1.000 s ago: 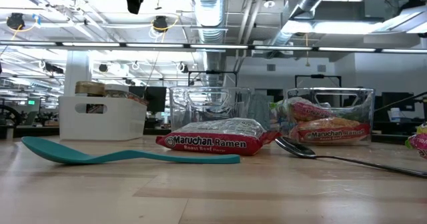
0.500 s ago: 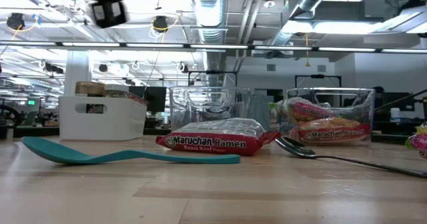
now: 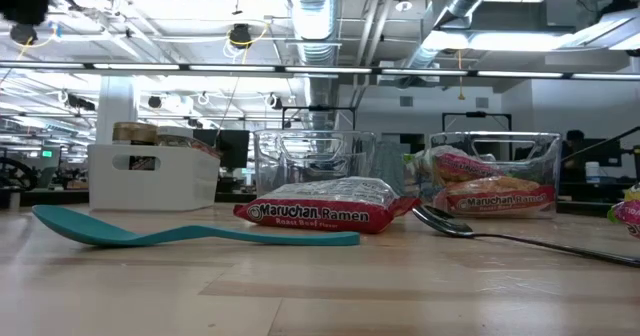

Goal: Pick & Place Food Item
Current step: Put the orange noodle pack into the right transparent bin

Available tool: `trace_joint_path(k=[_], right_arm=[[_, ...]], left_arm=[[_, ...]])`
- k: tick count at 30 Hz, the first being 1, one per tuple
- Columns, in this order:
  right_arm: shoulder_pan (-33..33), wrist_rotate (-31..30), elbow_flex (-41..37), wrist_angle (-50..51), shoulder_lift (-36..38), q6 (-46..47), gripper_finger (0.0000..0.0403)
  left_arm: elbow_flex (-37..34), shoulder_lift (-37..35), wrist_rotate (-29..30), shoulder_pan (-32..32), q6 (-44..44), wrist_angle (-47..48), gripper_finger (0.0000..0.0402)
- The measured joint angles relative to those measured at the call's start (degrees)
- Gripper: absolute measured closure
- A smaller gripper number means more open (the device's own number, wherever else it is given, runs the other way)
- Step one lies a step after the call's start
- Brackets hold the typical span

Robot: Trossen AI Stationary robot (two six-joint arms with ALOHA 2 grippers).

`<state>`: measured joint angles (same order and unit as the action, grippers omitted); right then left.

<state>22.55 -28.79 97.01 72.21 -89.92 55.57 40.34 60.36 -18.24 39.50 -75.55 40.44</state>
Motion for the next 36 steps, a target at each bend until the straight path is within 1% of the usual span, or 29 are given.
trace_joint_path(k=[6,9,12,15,19,23,26,30,33,36], right_arm=[[0.4,0.2,0.0,-2.4,-6.2,2.0,0.0402],[1.1,0.4,-0.1,-2.4,-8.2,2.0,0.0402],[1.9,0.3,-0.1,-1.9,-8.5,1.9,0.0402],[2.7,-2.1,-0.1,-1.8,-8.5,1.8,0.0402],[3.5,-7.5,-0.1,-1.9,-8.4,-1.8,0.0402],[3.2,-7.7,-0.1,-1.9,-8.4,-7.7,0.0402],[3.1,-7.8,-0.1,-2.0,-8.4,-9.5,0.0402],[2.8,-10.5,-0.1,-2.2,-8.4,-10.8,0.0402],[2.8,-11.9,-0.1,-2.8,-8.4,-12.8,0.0402],[2.4,-12.0,-0.1,-3.8,-8.4,-14.2,0.0402]], left_arm=[[0.0,-0.8,5.7,5.4,-2.9,7.7,0.0243],[0.0,-0.7,6.8,7.6,-2.9,8.2,0.0243],[0.0,-0.7,8.0,9.4,-1.2,8.2,0.0243],[0.0,-0.7,9.3,10.6,1.2,8.2,0.0243],[0.0,-0.7,9.3,11.4,6.2,8.2,0.0243],[0.0,-0.7,9.2,11.9,10.9,8.1,0.0243],[0.0,-0.7,9.2,11.9,11.1,8.0,0.0243],[0.0,-0.7,9.1,11.9,11.2,6.5,0.0240],[0.0,-0.7,9.9,11.9,11.3,5.2,0.0228],[0.0,-0.7,10.0,11.9,12.5,3.6,0.0208]])
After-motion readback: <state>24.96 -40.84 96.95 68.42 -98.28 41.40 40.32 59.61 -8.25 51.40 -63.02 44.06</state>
